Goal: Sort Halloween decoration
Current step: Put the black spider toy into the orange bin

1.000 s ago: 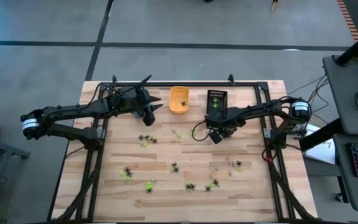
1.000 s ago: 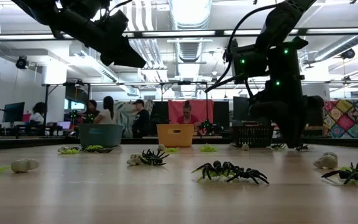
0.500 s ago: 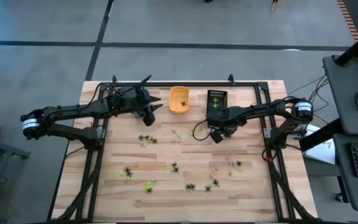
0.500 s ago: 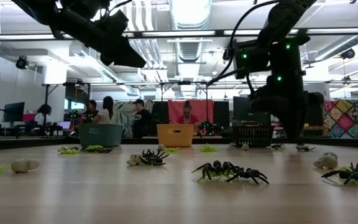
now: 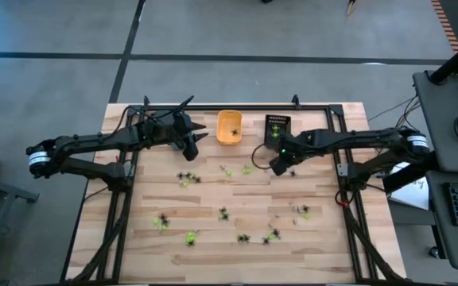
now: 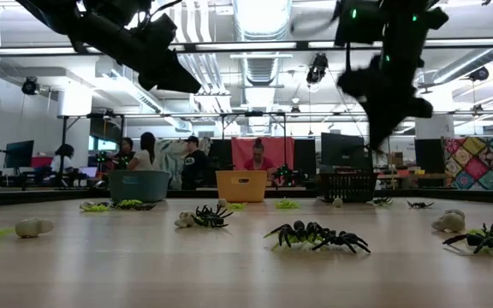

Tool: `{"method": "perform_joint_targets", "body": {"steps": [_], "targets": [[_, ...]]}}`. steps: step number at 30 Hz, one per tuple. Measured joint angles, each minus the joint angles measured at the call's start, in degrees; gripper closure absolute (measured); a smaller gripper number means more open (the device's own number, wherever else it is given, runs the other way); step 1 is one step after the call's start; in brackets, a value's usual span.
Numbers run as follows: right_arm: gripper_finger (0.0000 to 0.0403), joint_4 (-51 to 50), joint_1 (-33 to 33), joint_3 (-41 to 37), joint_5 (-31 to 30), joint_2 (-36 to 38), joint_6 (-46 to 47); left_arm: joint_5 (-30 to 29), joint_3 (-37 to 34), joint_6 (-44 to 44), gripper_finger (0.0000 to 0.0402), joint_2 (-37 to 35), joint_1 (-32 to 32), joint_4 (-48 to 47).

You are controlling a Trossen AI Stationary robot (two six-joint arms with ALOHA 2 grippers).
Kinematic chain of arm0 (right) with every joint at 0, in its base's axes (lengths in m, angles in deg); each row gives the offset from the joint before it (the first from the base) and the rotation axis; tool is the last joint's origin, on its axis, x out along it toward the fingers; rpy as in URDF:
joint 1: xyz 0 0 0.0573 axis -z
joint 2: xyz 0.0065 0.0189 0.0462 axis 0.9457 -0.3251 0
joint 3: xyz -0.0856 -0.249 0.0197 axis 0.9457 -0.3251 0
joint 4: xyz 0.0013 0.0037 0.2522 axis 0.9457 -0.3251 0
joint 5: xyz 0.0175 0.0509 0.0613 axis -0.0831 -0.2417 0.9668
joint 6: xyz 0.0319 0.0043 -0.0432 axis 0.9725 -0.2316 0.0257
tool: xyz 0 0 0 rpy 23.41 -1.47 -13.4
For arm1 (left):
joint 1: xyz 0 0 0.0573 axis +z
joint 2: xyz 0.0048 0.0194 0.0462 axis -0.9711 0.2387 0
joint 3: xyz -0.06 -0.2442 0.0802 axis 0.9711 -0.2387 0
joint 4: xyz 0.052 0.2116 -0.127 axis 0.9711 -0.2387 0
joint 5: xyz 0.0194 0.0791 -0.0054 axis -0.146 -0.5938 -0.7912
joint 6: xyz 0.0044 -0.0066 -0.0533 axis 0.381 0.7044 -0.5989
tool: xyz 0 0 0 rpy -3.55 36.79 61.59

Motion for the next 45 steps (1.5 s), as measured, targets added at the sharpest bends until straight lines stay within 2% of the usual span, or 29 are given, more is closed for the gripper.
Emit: {"method": "perform_joint_targets", "body": {"steps": [4, 9, 13, 17, 20, 25, 34, 41, 45], "targets": [[0.0394, 12.16, 0.93, 0.0, 0.15, 3.36, -4.67, 0.02, 0.0, 0.0, 0.0286, 0.0, -0.02, 0.3], [0.0394, 29.98, 4.38, -0.04, 0.09, 2.03, -13.78, 0.02, 0.0, 0.0, 0.0286, -0.02, 0.0, 0.57], [0.0394, 43.78, 7.98, -0.04, 0.03, -2.85, -21.78, 0.02, 0.0, 0.0, 0.0286, -0.02, -0.02, 0.6], [0.0394, 59.57, 11.24, -0.07, 3.45, -9.6, -28.59, 0.02, 0.0, 0.0, 0.0286, -0.02, -0.02, 0.51], [0.0394, 70.1, 13.09, -0.07, 4.14, -14.97, -31.58, 0.02, 0.0, -0.23, 0.0286, -0.02, -0.02, 0.41], [0.0394, 81.92, 15.34, -0.07, 4.51, -22.4, -34.74, 0.02, 0.0, -1.06, 0.0286, -0.02, -0.02, -1.49], [0.0394, 94.19, 16.09, -0.07, 4.55, -29.85, -38.51, 0.02, 0.0, -1.53, 0.0286, -0.02, -0.02, -2.43], [0.0393, 94.78, 16.24, -0.09, 4.09, -31.5, -37.05, 0.03, 0.0, -1.52, 0.0286, -0.02, -0.02, -2.42], [0.0375, 94.4, 16.24, -0.09, 4.17, -31.48, -36.53, 0.02, 0.0, -1.53, 0.0286, -0.02, -0.02, -2.4]]}}
